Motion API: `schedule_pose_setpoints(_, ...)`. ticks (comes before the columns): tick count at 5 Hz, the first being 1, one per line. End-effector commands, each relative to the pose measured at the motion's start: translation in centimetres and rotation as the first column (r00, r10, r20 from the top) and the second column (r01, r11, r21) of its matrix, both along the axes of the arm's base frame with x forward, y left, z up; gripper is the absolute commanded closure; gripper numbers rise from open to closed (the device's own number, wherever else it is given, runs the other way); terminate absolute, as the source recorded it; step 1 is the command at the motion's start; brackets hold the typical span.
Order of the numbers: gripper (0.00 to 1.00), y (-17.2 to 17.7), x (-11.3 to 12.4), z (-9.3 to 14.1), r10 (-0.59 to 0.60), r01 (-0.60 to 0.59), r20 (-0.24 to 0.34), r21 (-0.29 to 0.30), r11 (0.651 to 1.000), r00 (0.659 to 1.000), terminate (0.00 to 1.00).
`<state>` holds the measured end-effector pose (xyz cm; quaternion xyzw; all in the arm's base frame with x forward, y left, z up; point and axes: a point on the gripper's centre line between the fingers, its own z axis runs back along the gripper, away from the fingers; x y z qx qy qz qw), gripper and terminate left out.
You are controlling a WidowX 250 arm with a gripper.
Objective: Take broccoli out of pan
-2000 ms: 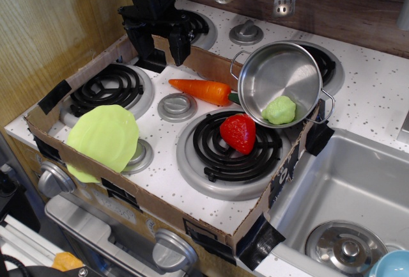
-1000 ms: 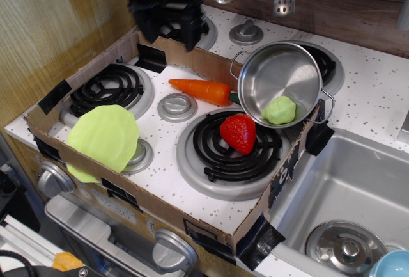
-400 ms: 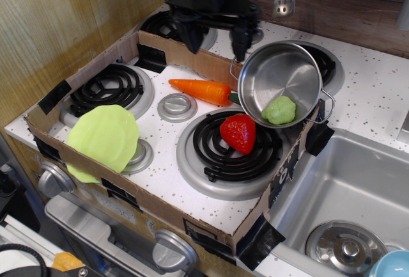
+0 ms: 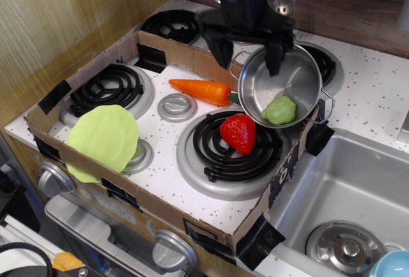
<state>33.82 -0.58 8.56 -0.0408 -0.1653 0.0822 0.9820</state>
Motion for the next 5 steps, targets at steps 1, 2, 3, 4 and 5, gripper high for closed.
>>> schedule_pose_setpoints(1,0.0,-1.4,1.5,-0.4,0.031,-0.029,0.041,-0.027,0.999,0.999,0.0)
schedule_pose_setpoints(2,0.0,-1.6,1.3,-1.1,0.046,-0.045,0.026,-0.047,0.998,0.999,0.0)
schedule_pose_setpoints(3,0.0,-1.8,1.1,-1.7,0.064,-0.063,0.024,-0.061,0.996,0.998,0.0)
schedule_pose_setpoints(4,0.0,-1.8,1.1,-2.0,0.068,-0.066,0.024,-0.073,0.995,0.997,0.0)
schedule_pose_setpoints(5,0.0,-1.9,1.5,-2.8,0.063,-0.06,0.029,-0.09,0.994,0.998,0.0)
